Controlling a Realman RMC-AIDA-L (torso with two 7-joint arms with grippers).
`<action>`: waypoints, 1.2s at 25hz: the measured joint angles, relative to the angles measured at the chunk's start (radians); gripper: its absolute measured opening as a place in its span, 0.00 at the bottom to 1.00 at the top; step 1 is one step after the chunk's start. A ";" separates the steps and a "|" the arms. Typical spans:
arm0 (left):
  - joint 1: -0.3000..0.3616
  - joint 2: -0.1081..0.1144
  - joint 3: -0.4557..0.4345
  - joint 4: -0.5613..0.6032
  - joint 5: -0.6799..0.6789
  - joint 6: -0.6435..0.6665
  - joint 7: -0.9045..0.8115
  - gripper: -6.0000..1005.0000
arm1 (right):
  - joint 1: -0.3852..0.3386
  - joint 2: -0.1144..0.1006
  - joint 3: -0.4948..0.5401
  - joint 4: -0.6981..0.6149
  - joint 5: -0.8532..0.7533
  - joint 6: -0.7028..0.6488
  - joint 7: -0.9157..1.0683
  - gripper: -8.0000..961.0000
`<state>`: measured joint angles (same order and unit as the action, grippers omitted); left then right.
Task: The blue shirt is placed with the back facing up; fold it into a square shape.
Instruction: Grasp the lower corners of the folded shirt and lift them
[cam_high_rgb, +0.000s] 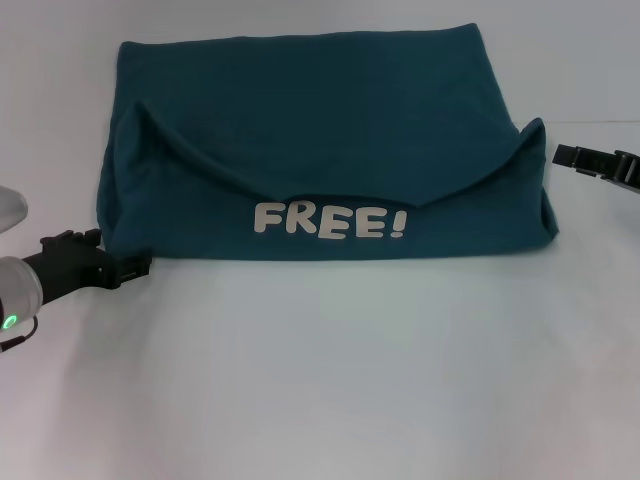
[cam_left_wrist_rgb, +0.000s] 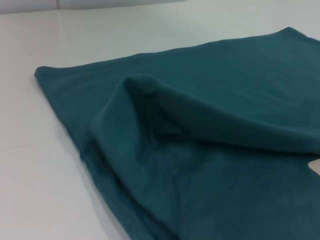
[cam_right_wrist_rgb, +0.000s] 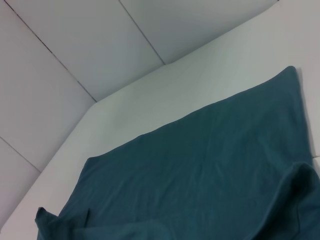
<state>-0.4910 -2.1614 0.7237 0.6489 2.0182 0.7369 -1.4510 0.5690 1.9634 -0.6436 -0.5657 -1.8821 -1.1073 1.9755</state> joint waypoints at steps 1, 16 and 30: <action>-0.003 0.000 0.002 -0.004 0.000 -0.008 0.000 0.82 | 0.000 0.000 0.000 0.000 0.000 0.000 0.000 0.59; -0.047 0.005 0.014 -0.044 0.002 -0.033 0.000 0.82 | 0.001 0.000 0.006 0.000 0.003 0.000 0.000 0.59; -0.042 0.003 0.035 -0.037 0.002 -0.042 0.000 0.81 | 0.002 0.000 0.007 0.000 0.006 0.000 0.001 0.59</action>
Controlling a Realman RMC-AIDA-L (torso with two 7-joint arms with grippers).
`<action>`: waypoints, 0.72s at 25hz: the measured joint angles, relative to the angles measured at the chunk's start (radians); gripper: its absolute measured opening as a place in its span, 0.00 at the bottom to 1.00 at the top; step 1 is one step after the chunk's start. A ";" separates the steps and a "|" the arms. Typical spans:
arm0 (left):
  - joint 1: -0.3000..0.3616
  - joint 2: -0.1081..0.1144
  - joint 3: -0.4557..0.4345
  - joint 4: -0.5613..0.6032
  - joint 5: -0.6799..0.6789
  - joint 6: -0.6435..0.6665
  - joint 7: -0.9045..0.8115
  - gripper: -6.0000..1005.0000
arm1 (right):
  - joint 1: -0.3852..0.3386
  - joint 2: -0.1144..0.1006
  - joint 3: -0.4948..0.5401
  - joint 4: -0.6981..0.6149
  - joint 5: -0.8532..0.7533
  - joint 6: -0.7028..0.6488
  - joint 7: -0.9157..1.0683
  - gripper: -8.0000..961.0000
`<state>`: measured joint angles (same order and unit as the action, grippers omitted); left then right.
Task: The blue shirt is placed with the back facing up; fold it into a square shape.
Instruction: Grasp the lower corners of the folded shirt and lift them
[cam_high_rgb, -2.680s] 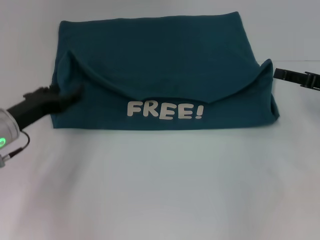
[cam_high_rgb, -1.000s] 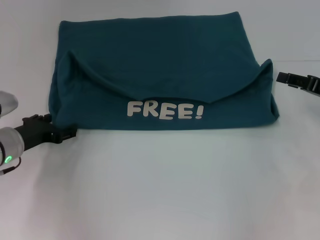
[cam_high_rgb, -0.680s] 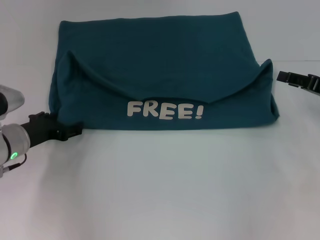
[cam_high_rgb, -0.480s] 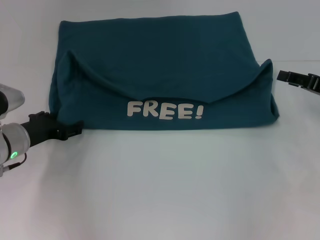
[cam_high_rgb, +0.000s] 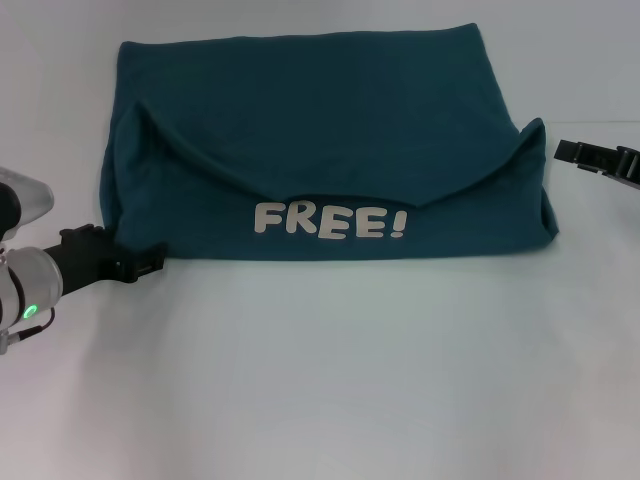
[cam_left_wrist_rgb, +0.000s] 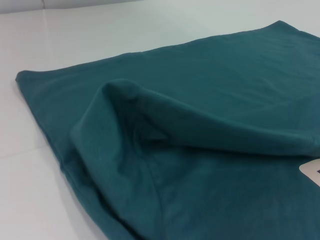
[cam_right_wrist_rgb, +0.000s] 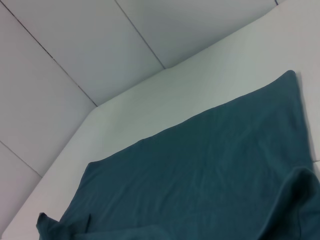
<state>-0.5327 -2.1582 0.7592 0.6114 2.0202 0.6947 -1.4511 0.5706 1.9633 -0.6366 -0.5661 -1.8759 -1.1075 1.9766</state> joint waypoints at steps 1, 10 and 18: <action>0.000 0.000 0.001 0.001 0.000 0.000 0.000 0.80 | 0.000 0.000 0.000 0.000 0.000 0.000 0.000 0.59; -0.005 0.002 -0.005 0.002 0.000 -0.005 -0.007 0.62 | -0.002 0.000 0.003 0.000 0.002 0.000 0.001 0.59; -0.006 0.001 0.001 -0.001 0.000 -0.042 -0.009 0.31 | -0.002 0.000 0.003 0.000 0.002 -0.002 0.001 0.59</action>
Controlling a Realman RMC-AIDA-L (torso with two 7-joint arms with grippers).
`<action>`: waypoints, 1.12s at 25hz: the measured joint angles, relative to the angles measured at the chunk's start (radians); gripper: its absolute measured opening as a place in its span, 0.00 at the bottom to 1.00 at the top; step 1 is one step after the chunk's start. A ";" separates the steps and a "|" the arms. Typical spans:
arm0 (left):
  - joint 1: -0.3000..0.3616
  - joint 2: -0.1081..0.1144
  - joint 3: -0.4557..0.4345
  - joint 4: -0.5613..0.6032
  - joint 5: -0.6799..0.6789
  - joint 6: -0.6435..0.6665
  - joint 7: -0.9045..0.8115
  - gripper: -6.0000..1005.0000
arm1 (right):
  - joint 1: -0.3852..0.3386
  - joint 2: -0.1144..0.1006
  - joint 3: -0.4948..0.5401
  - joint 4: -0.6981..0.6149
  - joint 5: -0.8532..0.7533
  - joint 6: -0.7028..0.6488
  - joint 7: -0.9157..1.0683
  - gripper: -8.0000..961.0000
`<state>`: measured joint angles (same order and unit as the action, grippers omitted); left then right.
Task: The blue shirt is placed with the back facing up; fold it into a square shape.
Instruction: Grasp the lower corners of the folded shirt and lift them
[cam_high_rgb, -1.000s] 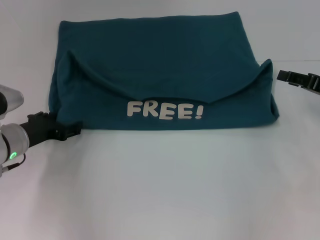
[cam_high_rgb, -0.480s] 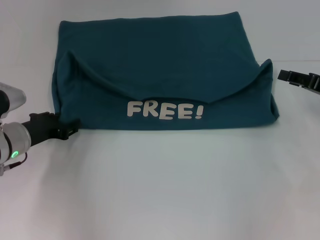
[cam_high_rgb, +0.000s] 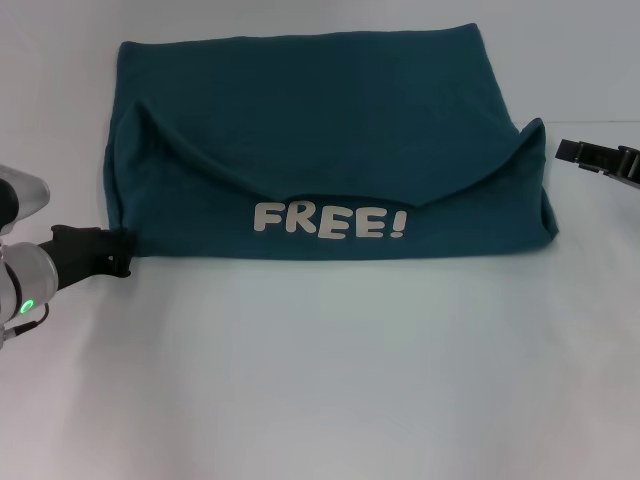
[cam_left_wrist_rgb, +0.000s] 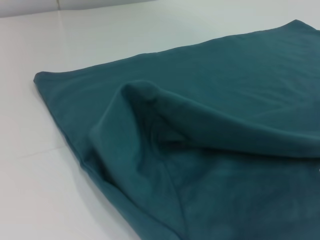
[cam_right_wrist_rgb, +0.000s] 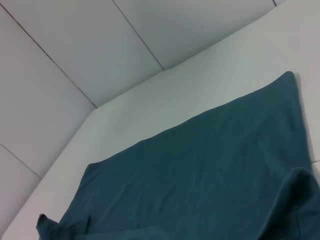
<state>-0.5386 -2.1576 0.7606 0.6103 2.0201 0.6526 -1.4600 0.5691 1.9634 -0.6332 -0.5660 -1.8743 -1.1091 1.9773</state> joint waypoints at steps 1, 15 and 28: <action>0.000 0.000 0.000 0.001 0.000 0.000 0.000 0.26 | 0.000 0.000 0.000 0.000 0.000 -0.001 0.000 0.59; 0.007 -0.001 0.000 0.017 0.000 0.011 -0.006 0.01 | 0.029 -0.024 -0.016 -0.009 -0.211 0.002 0.169 0.59; 0.014 -0.004 0.000 0.031 0.002 0.037 -0.013 0.02 | 0.096 0.031 -0.023 0.004 -0.382 0.115 0.211 0.59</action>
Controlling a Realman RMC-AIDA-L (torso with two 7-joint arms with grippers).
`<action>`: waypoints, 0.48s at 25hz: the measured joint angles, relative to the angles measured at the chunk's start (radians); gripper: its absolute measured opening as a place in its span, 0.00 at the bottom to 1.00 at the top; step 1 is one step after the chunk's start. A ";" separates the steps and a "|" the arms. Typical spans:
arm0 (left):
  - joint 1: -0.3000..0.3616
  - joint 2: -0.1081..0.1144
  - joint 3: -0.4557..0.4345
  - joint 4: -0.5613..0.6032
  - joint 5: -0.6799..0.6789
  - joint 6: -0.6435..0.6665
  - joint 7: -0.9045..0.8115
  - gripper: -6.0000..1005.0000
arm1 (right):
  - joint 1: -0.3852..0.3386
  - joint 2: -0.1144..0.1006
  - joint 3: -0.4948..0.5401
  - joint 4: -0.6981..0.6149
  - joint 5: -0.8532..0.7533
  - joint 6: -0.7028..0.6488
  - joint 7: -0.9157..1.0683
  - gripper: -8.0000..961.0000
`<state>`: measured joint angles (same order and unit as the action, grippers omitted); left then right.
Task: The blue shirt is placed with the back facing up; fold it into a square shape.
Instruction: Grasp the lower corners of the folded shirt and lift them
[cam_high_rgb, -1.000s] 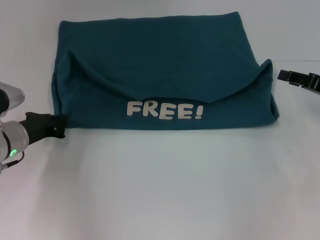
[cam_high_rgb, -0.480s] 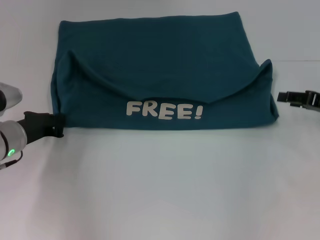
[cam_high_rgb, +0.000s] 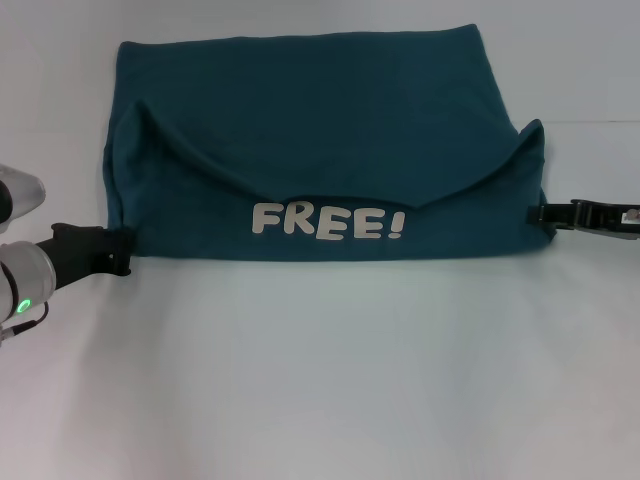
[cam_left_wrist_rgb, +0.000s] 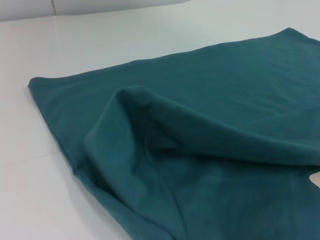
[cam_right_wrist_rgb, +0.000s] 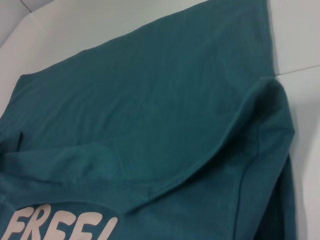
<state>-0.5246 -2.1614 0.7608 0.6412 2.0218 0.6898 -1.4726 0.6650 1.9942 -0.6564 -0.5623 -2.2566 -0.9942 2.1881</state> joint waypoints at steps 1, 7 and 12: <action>0.000 0.000 0.000 0.000 0.000 0.000 0.000 0.03 | 0.002 0.002 0.000 0.003 0.000 0.003 -0.001 0.59; 0.000 0.000 0.000 -0.001 0.000 0.001 0.000 0.03 | 0.005 0.018 -0.011 0.008 -0.001 0.023 -0.007 0.58; 0.000 0.000 0.000 -0.002 0.000 0.001 0.000 0.04 | 0.008 0.030 -0.027 0.008 -0.002 0.039 -0.006 0.58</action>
<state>-0.5246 -2.1614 0.7609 0.6396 2.0220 0.6903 -1.4726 0.6727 2.0241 -0.6836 -0.5541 -2.2585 -0.9550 2.1822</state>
